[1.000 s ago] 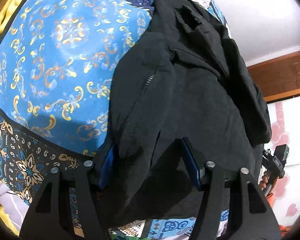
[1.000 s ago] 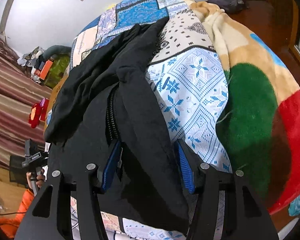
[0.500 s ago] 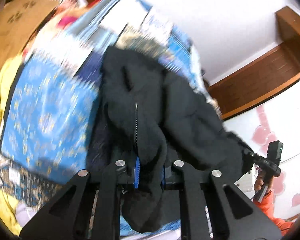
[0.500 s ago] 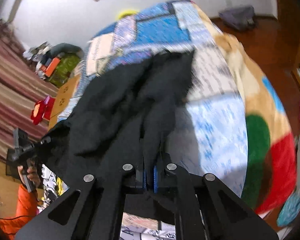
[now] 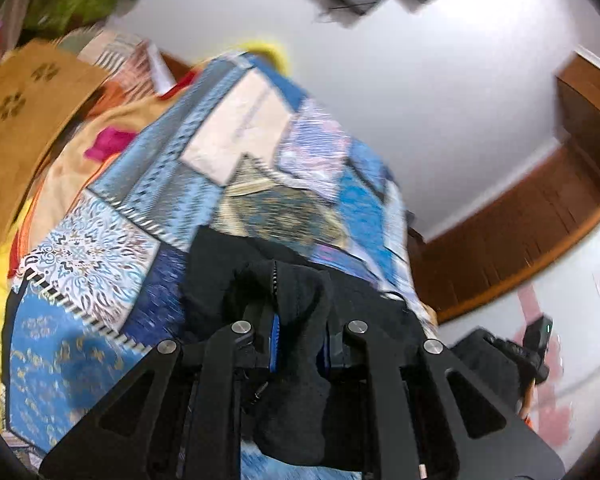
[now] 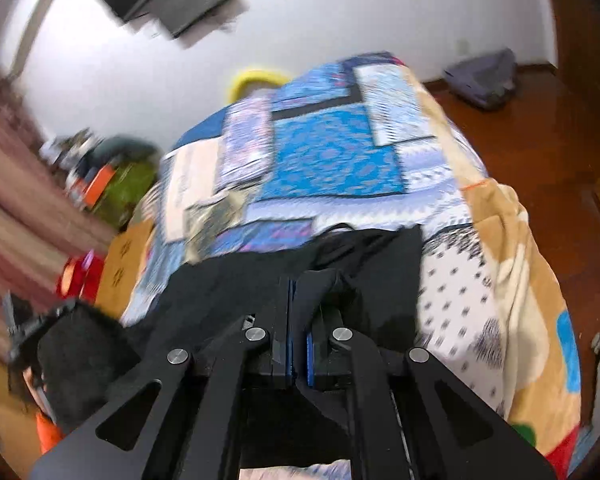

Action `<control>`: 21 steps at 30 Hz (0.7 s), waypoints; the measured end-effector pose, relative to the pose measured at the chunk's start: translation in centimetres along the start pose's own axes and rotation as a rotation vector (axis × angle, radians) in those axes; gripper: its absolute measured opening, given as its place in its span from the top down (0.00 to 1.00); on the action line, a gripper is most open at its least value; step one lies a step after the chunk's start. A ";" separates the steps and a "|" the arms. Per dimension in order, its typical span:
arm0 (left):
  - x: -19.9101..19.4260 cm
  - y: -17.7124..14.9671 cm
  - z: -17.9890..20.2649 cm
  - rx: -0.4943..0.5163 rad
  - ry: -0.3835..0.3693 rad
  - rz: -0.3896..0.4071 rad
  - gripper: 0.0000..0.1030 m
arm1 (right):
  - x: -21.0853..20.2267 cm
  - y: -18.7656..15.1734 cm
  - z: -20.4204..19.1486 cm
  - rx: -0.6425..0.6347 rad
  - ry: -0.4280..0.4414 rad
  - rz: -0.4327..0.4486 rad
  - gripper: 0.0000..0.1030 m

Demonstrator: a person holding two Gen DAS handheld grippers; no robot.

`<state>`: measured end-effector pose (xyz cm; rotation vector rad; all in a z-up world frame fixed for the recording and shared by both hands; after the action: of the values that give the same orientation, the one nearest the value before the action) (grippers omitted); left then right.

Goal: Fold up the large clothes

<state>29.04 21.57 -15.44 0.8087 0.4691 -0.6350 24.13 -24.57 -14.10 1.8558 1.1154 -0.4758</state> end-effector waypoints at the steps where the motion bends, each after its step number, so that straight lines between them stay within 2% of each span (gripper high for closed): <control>1: 1.4 0.4 -1.4 -0.025 0.024 -0.013 0.86 | 1.0 0.5 1.3 0.041 0.002 -0.008 0.96; 6: 6.8 0.1 -6.0 -0.047 0.155 -0.097 0.86 | 6.2 1.7 5.2 0.080 -0.046 -0.069 0.96; 8: 9.1 -0.5 -6.9 -0.024 0.190 -0.145 0.86 | 7.5 2.0 5.6 0.061 -0.065 -0.104 0.96; 10: 10.3 -0.9 -7.0 0.017 0.214 -0.167 0.86 | 8.7 1.8 5.5 -0.015 -0.091 -0.167 0.96; 14: 11.0 -1.1 -6.4 0.103 0.244 -0.186 0.86 | 7.5 1.9 4.8 -0.126 -0.115 -0.221 0.96; 21: 10.6 -1.4 -6.1 0.163 0.275 -0.203 0.85 | 3.1 2.5 4.8 -0.110 -0.028 -0.240 0.96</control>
<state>34.83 21.99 -26.25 1.0179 0.7643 -0.7603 28.35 -27.53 -17.53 1.6243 1.3263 -0.5635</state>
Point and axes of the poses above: each gripper's, at about its wrist camera, not at the fingertips, and x roughly the way its jaws point, z to its right, y to its top, the point moved 5 cm from there along x, roughly the way its jaws point, and after that the axes turned 2 degrees about x, right-handed, at the moved point
